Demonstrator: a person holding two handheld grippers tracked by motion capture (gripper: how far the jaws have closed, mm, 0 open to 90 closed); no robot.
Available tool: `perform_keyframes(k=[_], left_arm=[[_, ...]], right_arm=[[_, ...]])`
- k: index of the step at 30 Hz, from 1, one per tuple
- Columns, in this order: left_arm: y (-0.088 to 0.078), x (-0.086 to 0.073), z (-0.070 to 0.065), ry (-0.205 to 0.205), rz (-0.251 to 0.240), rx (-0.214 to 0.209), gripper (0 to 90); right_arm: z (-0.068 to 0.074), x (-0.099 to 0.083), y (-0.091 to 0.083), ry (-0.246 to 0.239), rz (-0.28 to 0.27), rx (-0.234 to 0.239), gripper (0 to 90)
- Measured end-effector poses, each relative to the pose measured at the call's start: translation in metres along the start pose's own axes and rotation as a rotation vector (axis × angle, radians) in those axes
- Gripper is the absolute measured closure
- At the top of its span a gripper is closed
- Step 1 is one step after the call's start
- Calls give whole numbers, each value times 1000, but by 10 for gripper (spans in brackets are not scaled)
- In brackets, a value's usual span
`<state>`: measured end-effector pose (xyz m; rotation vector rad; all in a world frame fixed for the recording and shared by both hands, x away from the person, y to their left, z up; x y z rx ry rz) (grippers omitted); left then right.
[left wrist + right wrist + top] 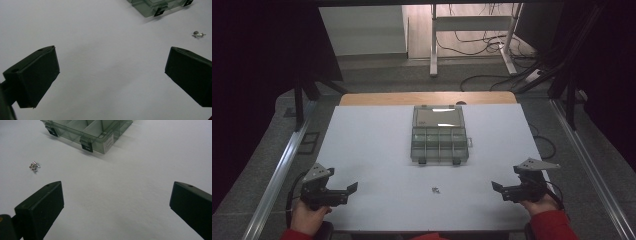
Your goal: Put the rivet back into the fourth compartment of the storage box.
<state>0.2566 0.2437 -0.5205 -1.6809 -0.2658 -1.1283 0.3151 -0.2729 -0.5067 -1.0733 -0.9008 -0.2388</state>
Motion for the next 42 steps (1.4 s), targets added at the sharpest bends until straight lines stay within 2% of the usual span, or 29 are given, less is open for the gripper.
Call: perform_keyframes(k=[3,9,17,28,42], left_arm=[[1,1,-2,29,-3,13,0],[1,0,-2,27,1,4,0],[3,0,-4,49,14,-4,0],[4,0,-5,57,23,-11,2],[5,0,-4,48,30,-11,2]], right_arm=[[0,0,0,-6,2,-1,0],[1,-1,2,-21,15,-3,0],[3,-2,5,-41,34,-7,0],[6,-2,8,-58,41,-3,0],[13,3,18,-92,54,7,0]])
Point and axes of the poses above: each handheld gripper's, and its own axes: y roughly forward along the jaws, x roughly out of its top, z roughly to its left, the point moved 6 cm from there along y, roughly forward along the jaws, and after that the axes turned 8 degrees about y, right-handed, at the moved point
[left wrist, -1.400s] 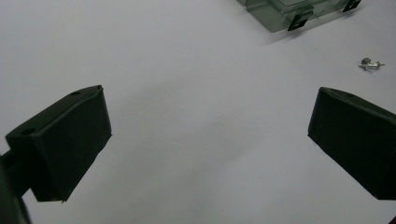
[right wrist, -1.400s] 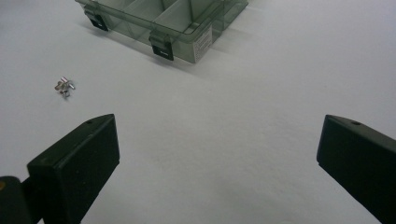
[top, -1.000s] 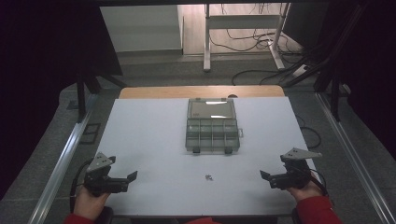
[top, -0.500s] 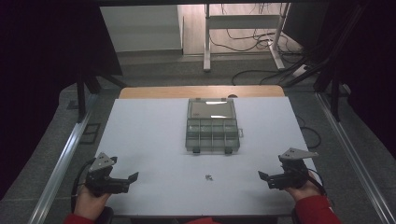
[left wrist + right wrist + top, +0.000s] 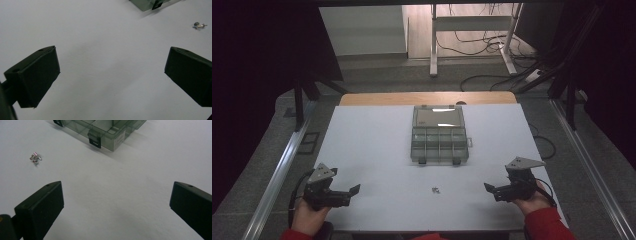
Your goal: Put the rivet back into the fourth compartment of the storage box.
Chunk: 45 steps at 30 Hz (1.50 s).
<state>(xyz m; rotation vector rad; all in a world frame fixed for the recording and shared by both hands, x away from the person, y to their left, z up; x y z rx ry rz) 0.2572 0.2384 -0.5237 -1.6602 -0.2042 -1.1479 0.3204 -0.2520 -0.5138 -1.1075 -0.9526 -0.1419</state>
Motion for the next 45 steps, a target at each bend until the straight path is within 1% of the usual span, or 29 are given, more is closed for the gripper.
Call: perform_keyframes(k=[5,8,10,13,19,22,23,27,29,31,33,37,40,41,42,43,45], left_arm=[[0,0,0,-3,1,-2,2],[0,0,0,-2,3,-3,2],[1,0,0,-2,5,-2,3],[1,0,0,0,7,-3,3],[1,0,0,-2,8,-3,3],[1,0,0,-1,10,0,3],[1,0,0,1,13,0,3],[2,0,-1,6,18,3,4],[2,0,-1,10,21,4,5],[2,0,-1,12,21,6,5],[2,0,-1,15,23,7,6],[2,0,-1,13,23,7,6],[2,0,-1,13,23,7,6],[2,0,-1,14,23,7,6],[2,0,-1,14,23,7,6],[2,0,-1,15,24,7,6],[2,0,-1,16,24,8,6]], right_arm=[[4,3,4,-1,-2,15,0],[9,5,8,4,16,40,0],[10,6,9,4,19,44,0],[17,8,15,4,29,61,0],[23,11,22,-3,33,73,0],[27,11,26,-12,44,77,0],[31,11,30,-14,51,83,0],[35,12,34,-20,61,89,0],[40,13,39,-21,77,96,0],[42,14,41,-24,83,99,0],[46,15,43,-28,95,112,0],[55,17,48,-54,110,133,0],[63,18,52,-65,132,156,0],[67,18,56,-72,152,162,0],[67,18,56,-72,152,162,0],[69,19,58,-75,166,167,21],[71,19,59,-74,173,167,34]])
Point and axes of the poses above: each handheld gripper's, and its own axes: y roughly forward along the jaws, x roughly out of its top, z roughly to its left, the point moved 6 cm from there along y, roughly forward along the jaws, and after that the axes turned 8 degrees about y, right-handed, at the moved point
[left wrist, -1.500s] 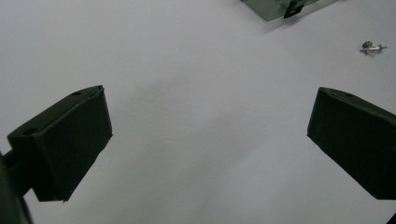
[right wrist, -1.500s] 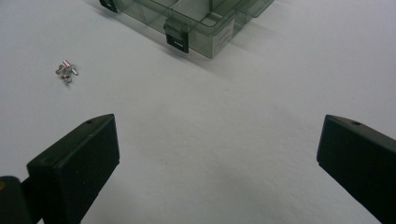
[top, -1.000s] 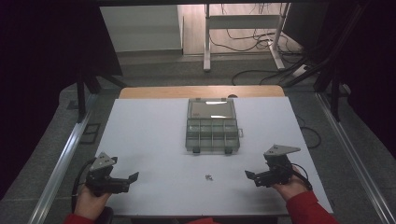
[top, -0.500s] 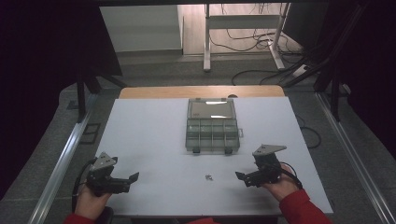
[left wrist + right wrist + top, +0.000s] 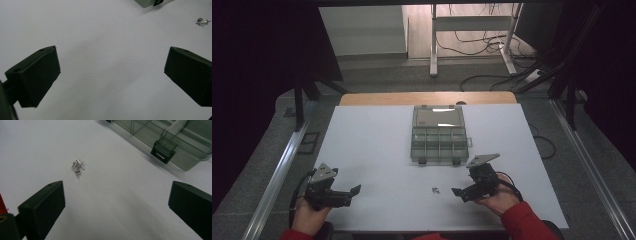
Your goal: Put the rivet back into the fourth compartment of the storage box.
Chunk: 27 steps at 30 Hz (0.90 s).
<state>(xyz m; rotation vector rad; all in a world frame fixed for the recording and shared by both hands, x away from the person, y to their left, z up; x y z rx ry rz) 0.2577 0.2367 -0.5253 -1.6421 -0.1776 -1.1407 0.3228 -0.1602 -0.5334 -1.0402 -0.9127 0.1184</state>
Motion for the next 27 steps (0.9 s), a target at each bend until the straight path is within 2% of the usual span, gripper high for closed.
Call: perform_keyframes(k=[4,5,11,14,15,16,17,19,20,21,26,27], left_arm=[[0,0,0,1,1,1,6],[0,0,0,1,1,0,7],[0,0,0,0,1,1,7],[0,0,0,2,2,2,7],[0,0,0,3,3,1,7],[0,0,0,5,4,1,7],[0,0,0,5,5,2,7],[0,0,0,6,5,2,7],[0,0,0,6,5,2,7],[0,0,0,6,5,2,7],[0,0,0,10,5,2,8],[0,0,0,11,6,3,8]], right_arm=[[4,0,5,-6,36,8,85],[5,1,8,-22,49,6,111],[14,6,15,-56,61,21,209],[22,8,24,-90,96,40,322],[22,8,24,-90,96,40,322],[26,10,27,-111,109,51,383],[26,10,27,-111,109,51,383],[31,12,31,-134,121,56,447],[35,13,34,-158,125,62,509],[35,13,34,-158,125,62,509],[45,17,43,-208,144,81,678],[45,17,43,-208,144,81,678]])
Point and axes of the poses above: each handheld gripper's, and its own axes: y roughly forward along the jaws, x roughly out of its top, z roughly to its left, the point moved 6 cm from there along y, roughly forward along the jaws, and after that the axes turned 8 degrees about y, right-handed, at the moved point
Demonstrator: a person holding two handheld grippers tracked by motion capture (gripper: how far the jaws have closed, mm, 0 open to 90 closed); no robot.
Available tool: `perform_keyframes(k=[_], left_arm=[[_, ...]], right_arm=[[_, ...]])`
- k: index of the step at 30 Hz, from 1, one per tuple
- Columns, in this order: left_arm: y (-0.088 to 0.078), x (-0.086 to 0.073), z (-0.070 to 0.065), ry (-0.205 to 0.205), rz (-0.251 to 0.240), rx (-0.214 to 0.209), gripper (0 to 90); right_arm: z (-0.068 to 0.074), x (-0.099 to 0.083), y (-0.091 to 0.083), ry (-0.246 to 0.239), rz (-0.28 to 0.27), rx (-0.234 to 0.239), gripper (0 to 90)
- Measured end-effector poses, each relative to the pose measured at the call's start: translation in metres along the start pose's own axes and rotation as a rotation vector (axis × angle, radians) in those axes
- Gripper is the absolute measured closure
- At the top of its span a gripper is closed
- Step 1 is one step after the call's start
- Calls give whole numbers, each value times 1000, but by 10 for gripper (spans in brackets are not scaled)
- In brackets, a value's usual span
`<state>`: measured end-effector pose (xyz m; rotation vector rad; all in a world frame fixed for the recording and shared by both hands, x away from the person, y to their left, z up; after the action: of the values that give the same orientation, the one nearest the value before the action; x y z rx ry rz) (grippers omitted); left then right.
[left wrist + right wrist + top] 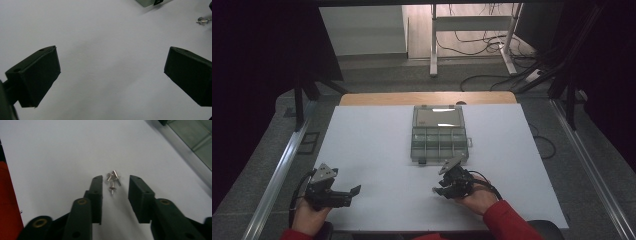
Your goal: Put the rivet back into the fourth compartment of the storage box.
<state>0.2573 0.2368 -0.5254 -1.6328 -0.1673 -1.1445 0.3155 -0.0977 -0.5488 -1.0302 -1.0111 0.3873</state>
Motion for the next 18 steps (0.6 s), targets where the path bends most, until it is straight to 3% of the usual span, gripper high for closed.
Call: perform_keyframes(k=[5,18], left_arm=[[0,0,0,3,0,0,8],[0,0,-1,11,2,-2,8]], right_arm=[[2,1,9,-35,25,-14,745],[5,1,18,-61,57,-37,815]])
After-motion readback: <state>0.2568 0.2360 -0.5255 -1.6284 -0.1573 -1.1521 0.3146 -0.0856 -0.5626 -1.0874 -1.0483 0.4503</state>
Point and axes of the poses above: each handheld gripper's, and its own axes: y roughly forward along the jaws, x roughly out of its top, z roughly to its left, the point moved 6 cm from there along y, roughly forward along the jaws, and after that the axes turned 8 degrees about y, right-handed, at the moved point
